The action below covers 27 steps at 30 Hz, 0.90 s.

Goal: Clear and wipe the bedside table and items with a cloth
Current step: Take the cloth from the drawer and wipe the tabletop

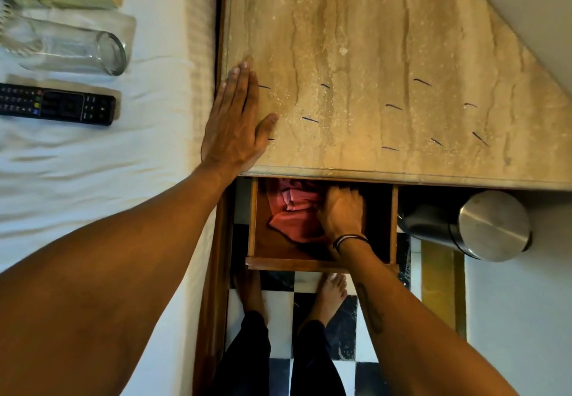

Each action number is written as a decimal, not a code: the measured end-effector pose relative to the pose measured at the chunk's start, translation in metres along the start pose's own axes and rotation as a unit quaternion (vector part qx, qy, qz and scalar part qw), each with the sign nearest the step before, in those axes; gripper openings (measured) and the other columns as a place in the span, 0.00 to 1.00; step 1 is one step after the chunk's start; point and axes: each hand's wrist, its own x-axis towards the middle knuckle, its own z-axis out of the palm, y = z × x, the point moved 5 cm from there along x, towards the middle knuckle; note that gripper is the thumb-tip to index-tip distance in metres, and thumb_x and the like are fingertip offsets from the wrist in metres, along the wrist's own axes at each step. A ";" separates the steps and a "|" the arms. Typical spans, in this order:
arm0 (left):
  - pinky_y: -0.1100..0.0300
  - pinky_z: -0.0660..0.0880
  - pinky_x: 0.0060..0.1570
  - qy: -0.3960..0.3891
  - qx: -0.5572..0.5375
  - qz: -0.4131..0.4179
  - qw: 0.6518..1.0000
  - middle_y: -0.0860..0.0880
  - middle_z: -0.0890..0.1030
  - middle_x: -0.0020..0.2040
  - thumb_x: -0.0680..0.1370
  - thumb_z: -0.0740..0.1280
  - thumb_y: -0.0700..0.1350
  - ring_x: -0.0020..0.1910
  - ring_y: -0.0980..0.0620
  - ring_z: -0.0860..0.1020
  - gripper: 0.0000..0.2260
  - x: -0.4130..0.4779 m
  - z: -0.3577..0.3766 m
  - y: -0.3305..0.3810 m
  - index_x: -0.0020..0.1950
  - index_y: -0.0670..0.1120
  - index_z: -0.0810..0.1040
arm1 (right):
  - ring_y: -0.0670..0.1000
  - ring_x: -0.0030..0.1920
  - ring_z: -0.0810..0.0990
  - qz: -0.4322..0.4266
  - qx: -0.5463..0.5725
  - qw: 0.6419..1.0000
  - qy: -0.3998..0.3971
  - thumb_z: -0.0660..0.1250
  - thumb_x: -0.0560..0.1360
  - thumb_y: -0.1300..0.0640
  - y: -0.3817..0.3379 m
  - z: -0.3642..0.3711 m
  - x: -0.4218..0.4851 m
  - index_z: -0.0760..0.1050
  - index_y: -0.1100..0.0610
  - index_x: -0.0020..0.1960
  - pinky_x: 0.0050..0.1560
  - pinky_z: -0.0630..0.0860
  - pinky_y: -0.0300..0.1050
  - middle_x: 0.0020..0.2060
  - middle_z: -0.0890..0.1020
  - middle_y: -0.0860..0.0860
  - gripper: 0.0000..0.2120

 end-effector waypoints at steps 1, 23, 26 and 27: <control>0.46 0.48 0.90 -0.002 -0.001 -0.001 1.000 0.38 0.50 0.91 0.89 0.50 0.62 0.91 0.40 0.49 0.37 0.000 0.000 0.000 0.90 0.37 0.51 | 0.68 0.66 0.77 -0.015 0.011 1.000 0.017 0.72 0.78 0.55 0.000 -0.002 0.000 0.78 0.58 0.68 0.68 0.70 0.57 0.63 0.82 0.63 0.19; 0.44 0.49 0.90 -0.010 -0.010 -0.003 1.000 0.38 0.51 0.91 0.88 0.49 0.63 0.91 0.40 0.50 0.38 0.004 0.000 0.001 0.90 0.37 0.52 | 0.65 0.74 0.72 -0.080 -0.069 0.991 -0.084 0.67 0.78 0.58 -0.028 0.031 -0.039 0.65 0.57 0.80 0.72 0.71 0.57 0.73 0.74 0.62 0.31; 0.44 0.49 0.90 -0.008 -0.011 0.000 1.000 0.38 0.52 0.91 0.88 0.48 0.63 0.91 0.40 0.51 0.39 0.004 0.000 0.001 0.89 0.37 0.53 | 0.62 0.72 0.75 -0.100 -0.053 0.991 -0.070 0.66 0.79 0.57 -0.026 0.002 -0.051 0.66 0.54 0.79 0.70 0.72 0.53 0.71 0.77 0.57 0.28; 0.44 0.49 0.90 -0.010 -0.012 0.000 1.000 0.38 0.52 0.91 0.88 0.48 0.63 0.91 0.40 0.51 0.39 0.004 0.000 0.000 0.89 0.37 0.54 | 0.61 0.71 0.75 -0.117 -0.043 0.991 -0.054 0.67 0.79 0.56 -0.024 -0.015 -0.057 0.66 0.52 0.78 0.68 0.72 0.53 0.70 0.77 0.55 0.28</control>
